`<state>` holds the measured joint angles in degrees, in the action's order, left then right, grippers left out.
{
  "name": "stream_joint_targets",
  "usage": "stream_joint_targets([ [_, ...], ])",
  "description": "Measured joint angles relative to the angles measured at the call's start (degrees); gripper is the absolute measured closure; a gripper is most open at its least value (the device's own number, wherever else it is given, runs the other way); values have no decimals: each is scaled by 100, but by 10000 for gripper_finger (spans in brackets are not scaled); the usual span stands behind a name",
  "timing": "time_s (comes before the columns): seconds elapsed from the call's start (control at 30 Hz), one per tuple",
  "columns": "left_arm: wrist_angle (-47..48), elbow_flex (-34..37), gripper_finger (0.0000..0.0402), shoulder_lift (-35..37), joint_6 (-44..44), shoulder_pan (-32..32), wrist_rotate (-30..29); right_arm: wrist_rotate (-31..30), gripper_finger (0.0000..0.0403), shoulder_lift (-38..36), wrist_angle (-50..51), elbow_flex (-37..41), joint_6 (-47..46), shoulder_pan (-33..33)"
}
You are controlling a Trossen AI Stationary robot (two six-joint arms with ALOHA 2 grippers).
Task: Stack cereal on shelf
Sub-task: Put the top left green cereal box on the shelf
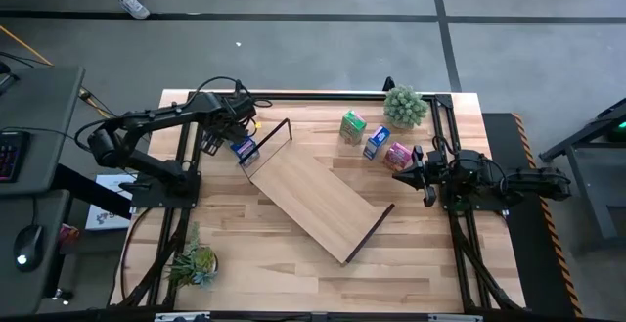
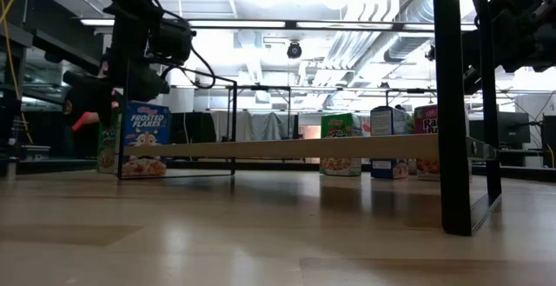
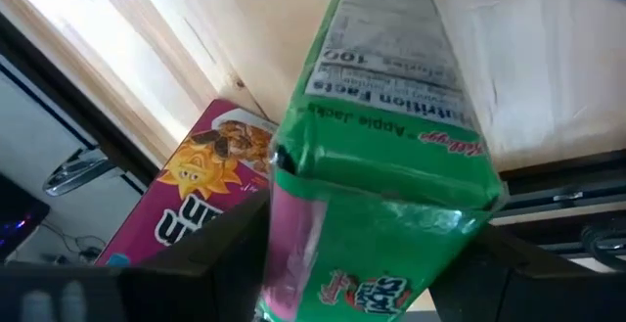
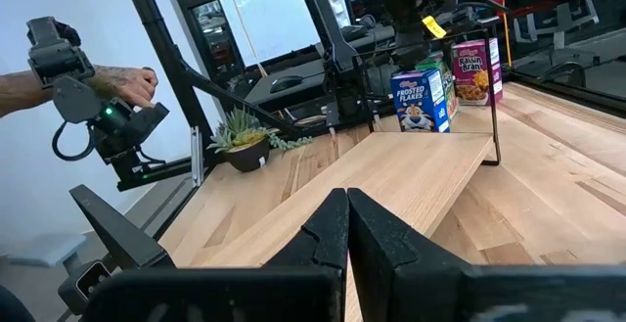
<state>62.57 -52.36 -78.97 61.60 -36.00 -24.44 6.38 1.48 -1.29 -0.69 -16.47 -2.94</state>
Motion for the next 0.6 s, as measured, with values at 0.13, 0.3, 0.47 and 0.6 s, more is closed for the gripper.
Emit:
stream_joint_targets([
  [0.13, 13, 0, 224, 12, -76, 1, -109, -1, 402, 0, 1, 0, 0, -1],
  [0.3, 68, 0, 271, 13, -276, 96, -413, 1, 402, 0, 0, 1, 0, -1],
  [0.47, 178, -210, 288, 92, -295, 202, -1286, 0, 402, 0, -1, 0, 0, -1],
  [0.6, 597, -758, 287, 170, -538, 401, -1986, -1, 402, 0, 1, -1, 2, 0],
])
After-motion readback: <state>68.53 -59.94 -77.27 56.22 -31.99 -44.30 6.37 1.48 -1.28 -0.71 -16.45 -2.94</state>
